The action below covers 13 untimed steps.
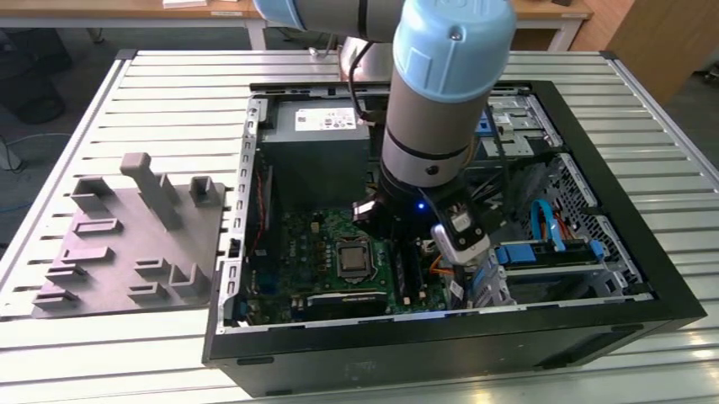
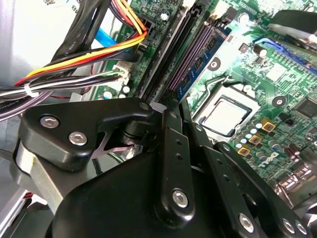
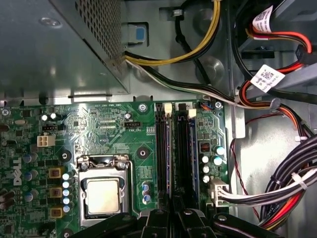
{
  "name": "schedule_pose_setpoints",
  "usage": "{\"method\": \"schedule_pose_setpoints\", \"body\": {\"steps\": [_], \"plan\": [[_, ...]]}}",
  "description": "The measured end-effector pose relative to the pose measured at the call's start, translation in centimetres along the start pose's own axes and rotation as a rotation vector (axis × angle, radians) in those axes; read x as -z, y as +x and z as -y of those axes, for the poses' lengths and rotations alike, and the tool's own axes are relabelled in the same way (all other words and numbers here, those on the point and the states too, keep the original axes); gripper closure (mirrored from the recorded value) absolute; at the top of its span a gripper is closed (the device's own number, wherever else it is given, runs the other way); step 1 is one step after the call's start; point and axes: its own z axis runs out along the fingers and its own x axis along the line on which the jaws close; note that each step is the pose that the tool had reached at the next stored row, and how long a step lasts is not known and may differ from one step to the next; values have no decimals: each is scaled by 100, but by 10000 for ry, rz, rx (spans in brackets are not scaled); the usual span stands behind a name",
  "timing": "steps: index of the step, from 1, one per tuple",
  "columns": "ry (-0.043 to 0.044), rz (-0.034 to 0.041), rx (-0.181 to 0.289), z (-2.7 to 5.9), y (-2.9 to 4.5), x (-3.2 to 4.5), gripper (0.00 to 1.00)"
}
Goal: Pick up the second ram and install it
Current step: 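Insert the second ram into the second slot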
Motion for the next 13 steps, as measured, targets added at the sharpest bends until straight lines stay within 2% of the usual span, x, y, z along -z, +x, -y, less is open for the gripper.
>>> {"method": "schedule_pose_setpoints", "body": {"steps": [13], "plan": [[4, -2, 33, -64, 4, -17, 86]]}}
